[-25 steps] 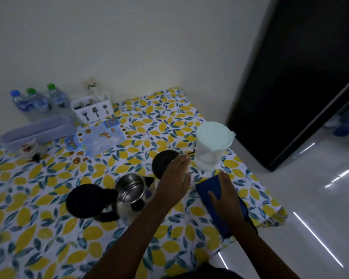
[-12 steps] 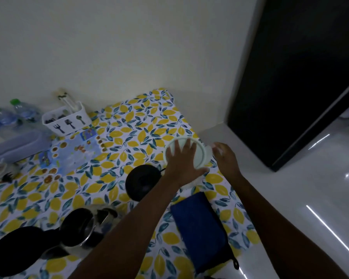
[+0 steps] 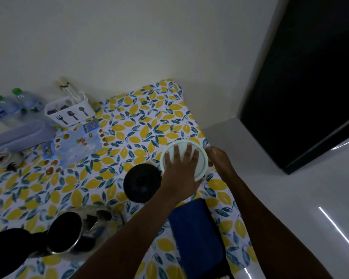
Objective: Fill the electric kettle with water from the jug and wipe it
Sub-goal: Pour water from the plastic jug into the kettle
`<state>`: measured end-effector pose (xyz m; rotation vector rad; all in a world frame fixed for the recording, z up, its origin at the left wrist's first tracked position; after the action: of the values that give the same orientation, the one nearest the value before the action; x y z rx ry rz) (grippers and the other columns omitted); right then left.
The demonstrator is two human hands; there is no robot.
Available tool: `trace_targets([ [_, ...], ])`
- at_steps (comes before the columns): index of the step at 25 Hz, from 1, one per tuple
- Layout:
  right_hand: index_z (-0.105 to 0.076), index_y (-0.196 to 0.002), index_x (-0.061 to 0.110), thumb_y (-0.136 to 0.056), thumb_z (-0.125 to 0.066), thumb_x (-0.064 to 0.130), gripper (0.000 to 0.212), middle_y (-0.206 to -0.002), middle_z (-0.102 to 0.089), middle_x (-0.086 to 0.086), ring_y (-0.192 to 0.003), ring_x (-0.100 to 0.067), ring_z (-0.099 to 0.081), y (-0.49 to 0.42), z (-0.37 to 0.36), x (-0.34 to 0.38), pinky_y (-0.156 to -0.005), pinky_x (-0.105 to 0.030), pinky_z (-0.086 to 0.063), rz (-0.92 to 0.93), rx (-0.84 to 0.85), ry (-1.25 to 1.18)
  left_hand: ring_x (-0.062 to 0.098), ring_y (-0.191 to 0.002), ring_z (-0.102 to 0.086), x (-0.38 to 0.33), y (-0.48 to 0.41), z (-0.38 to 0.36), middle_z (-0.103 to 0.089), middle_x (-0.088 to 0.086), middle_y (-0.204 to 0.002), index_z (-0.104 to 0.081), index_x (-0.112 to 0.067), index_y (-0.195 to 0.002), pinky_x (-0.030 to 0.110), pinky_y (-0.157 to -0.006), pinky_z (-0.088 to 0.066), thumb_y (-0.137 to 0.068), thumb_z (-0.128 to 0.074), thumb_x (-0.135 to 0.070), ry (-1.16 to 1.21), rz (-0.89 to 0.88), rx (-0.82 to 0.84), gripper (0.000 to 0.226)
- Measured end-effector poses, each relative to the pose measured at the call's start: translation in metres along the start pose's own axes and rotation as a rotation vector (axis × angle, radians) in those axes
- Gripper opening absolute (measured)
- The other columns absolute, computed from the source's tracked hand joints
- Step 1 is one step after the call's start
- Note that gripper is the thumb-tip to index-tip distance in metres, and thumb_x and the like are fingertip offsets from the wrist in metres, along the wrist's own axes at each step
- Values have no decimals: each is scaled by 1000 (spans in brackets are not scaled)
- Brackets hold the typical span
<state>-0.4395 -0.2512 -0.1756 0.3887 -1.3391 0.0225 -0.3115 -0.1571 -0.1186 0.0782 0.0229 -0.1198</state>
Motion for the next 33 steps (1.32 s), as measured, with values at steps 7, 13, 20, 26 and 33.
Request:
trace_targets([
  [7, -53, -59, 26, -84, -67, 28, 29, -58, -46, 0, -45, -5, -41, 32, -22, 12, -45, -20, -35, 32, -113, -145, 41, -148, 1, 20, 38, 17, 2, 8, -164, -1, -15, -152, 59, -118, -13, -97, -31, -55, 61, -36, 61, 75],
  [13, -54, -67, 15, -83, -69, 32, 28, -63, -48, -9, -53, -17, -44, 71, -58, 61, -50, -28, -35, 164, -90, -146, 42, -148, -5, 39, 100, 54, -7, 9, -163, -6, -17, -152, 57, -117, -16, -97, -32, -54, 175, 25, -119, 71],
  [20, -50, -64, 13, -82, -71, 17, 28, -56, -47, 3, -44, 0, -43, 125, -128, 128, -44, -14, -36, 316, -42, 60, 36, -149, 2, 88, 185, 68, -2, 6, -163, -5, -16, -152, 49, -122, -11, -99, -36, -45, 391, 135, -281, 68],
  [26, -51, -62, 19, -76, -70, 25, 25, -64, -53, 2, -55, -15, -49, 160, -178, 178, -55, -30, -39, 392, -1, 290, 31, -149, 1, 110, 233, 74, -2, -1, -161, 1, -25, -150, 44, -121, -11, -91, -13, -63, 574, 259, -464, 72],
  [33, -53, -60, 27, -57, -60, 43, 17, -64, -57, 7, -57, -12, -52, 180, -227, 219, -50, -26, -34, 482, 24, 604, 28, -150, -3, 126, 256, 70, -6, 3, -163, -5, -18, -151, 40, -121, -11, -91, -36, -60, 786, 409, -539, 79],
])
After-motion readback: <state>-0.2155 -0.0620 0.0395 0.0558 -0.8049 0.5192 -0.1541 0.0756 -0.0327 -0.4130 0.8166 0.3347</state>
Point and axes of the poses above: each hand's wrist, its own y-axis away from the middle knuckle, its own z-axis out of the back of the hand, x = y × z, the point moved 4 cm from there along -y, towards the middle knuckle
